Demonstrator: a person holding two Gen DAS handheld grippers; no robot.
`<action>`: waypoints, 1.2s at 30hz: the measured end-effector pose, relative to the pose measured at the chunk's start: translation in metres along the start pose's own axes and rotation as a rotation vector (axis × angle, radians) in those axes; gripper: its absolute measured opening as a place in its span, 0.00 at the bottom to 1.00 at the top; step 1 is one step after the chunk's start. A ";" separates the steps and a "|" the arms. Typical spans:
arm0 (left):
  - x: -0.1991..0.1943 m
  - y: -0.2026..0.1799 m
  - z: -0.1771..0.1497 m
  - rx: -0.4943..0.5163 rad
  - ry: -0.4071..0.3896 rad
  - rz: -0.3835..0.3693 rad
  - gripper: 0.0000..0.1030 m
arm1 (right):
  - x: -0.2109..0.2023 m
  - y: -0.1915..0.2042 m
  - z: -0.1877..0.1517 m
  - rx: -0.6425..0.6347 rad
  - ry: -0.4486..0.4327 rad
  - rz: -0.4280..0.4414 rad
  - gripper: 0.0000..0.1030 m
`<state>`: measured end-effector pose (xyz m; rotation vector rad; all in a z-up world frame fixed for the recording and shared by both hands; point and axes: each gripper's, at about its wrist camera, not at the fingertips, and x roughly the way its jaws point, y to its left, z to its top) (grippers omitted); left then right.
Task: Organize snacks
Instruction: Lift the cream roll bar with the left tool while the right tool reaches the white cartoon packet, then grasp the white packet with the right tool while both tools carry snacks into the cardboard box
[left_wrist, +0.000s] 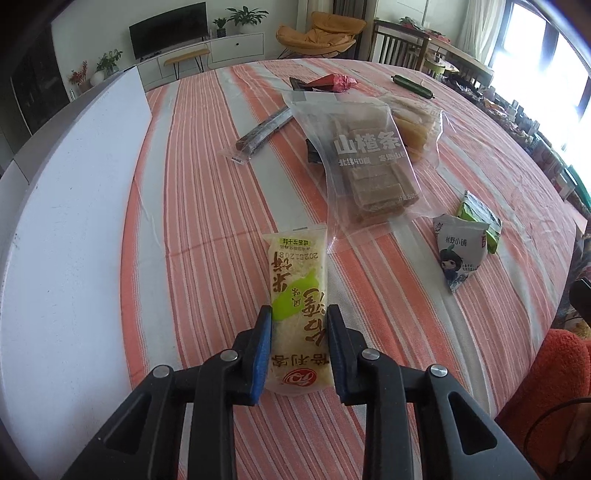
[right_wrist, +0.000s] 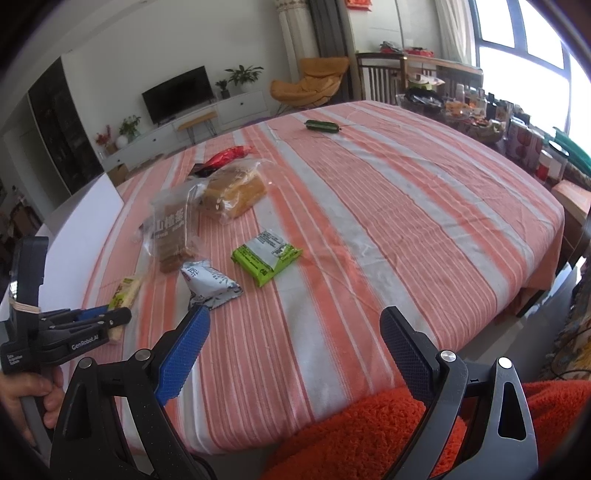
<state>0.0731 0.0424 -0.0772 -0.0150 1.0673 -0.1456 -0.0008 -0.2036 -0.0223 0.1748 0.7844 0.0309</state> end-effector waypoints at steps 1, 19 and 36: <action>-0.004 0.001 -0.002 -0.013 -0.008 -0.013 0.27 | 0.001 0.000 0.000 0.005 0.003 0.003 0.93; -0.076 0.017 -0.014 -0.128 -0.127 -0.168 0.27 | 0.029 -0.070 0.002 0.395 0.133 0.408 0.93; -0.130 0.049 -0.032 -0.184 -0.223 -0.221 0.27 | 0.109 0.075 0.026 -0.144 0.276 0.189 0.42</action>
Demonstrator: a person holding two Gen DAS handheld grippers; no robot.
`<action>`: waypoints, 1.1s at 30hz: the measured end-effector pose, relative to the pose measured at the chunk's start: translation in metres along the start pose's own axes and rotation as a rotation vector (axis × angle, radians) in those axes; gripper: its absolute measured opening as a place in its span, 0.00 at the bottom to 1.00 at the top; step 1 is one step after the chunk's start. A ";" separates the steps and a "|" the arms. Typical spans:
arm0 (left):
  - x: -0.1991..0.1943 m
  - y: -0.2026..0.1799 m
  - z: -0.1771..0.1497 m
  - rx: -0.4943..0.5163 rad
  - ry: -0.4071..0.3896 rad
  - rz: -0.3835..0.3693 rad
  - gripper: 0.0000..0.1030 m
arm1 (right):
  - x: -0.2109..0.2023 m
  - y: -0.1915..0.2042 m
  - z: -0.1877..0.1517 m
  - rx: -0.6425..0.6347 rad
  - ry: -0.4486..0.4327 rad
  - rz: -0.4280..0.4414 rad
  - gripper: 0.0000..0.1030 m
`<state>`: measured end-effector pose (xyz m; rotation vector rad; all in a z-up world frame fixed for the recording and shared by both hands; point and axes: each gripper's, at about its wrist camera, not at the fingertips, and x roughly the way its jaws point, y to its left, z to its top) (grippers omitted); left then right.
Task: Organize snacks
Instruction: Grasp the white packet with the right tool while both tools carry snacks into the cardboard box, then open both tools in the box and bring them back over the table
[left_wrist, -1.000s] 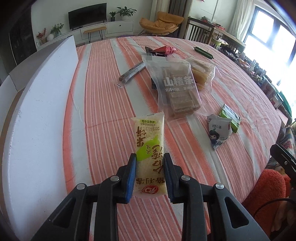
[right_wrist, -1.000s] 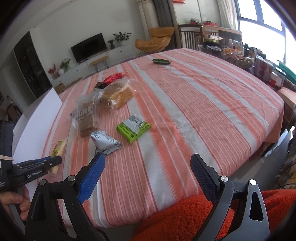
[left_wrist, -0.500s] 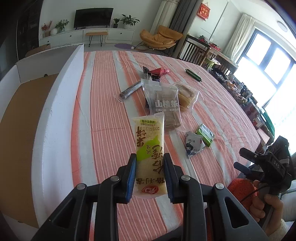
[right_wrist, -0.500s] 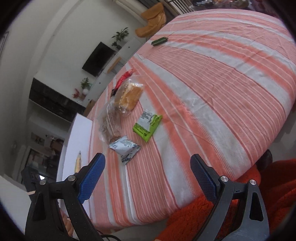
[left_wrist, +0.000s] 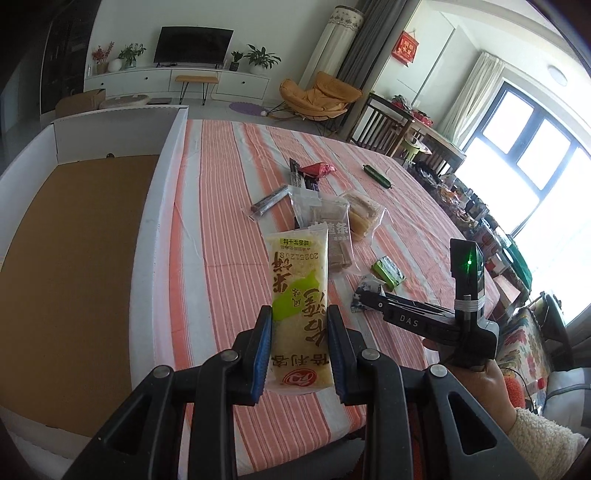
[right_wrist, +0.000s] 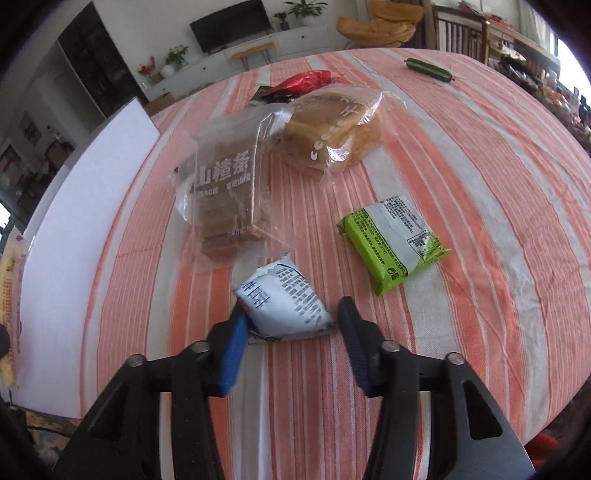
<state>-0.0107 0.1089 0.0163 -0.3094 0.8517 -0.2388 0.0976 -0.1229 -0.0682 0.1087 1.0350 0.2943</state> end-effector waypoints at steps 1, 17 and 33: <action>-0.003 0.002 0.001 -0.004 -0.007 0.001 0.27 | -0.002 -0.004 -0.001 0.020 -0.001 0.019 0.41; -0.101 0.129 0.026 -0.207 -0.181 0.250 0.27 | -0.105 0.145 0.034 -0.114 -0.046 0.505 0.41; -0.087 0.191 -0.013 -0.330 -0.167 0.496 0.81 | -0.045 0.216 -0.001 -0.372 -0.043 0.306 0.73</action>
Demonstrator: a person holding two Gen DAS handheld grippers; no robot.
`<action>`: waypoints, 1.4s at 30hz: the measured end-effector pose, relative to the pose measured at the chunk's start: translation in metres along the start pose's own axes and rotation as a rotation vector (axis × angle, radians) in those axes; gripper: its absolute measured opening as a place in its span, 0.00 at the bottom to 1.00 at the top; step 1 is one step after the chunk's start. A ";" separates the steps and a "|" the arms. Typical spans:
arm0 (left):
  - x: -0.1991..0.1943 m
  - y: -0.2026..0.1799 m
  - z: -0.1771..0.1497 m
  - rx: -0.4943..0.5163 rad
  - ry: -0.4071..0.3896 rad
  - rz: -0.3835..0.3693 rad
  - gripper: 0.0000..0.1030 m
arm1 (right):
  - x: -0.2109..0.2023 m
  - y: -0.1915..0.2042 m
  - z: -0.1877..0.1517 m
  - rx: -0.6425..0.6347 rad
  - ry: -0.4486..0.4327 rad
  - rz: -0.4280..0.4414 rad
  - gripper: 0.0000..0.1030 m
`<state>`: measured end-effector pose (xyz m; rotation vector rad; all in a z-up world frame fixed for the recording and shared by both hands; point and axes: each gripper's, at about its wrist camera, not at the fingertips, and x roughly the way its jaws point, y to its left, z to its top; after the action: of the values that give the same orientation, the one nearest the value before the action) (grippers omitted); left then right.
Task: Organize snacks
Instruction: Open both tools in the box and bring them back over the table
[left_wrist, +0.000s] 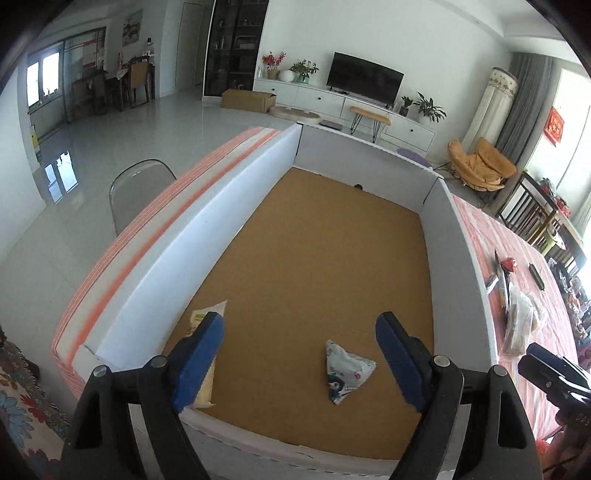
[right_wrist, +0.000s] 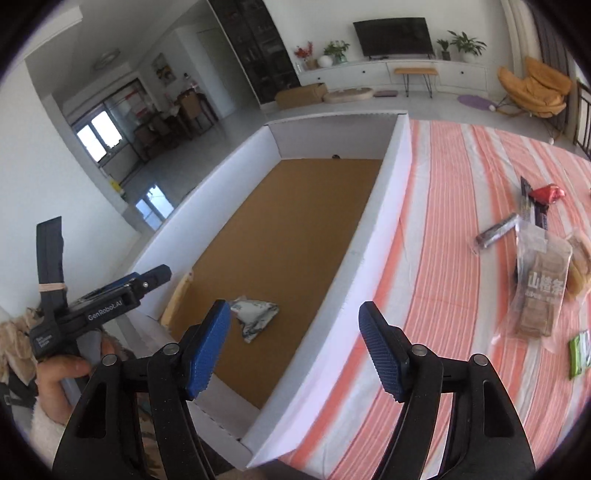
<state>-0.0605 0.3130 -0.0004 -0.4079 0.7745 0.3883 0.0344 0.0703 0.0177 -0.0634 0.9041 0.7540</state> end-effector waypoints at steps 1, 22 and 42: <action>-0.002 -0.013 0.000 0.013 -0.009 -0.033 0.82 | -0.003 -0.014 -0.008 0.009 -0.006 -0.045 0.73; 0.067 -0.283 -0.121 0.523 0.241 -0.283 0.92 | -0.099 -0.191 -0.110 0.515 -0.287 -0.408 0.73; 0.097 -0.275 -0.131 0.560 0.150 -0.206 1.00 | -0.093 -0.197 -0.117 0.565 -0.282 -0.406 0.73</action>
<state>0.0574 0.0321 -0.0985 0.0128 0.9389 -0.0603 0.0397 -0.1708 -0.0388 0.3417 0.7720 0.1085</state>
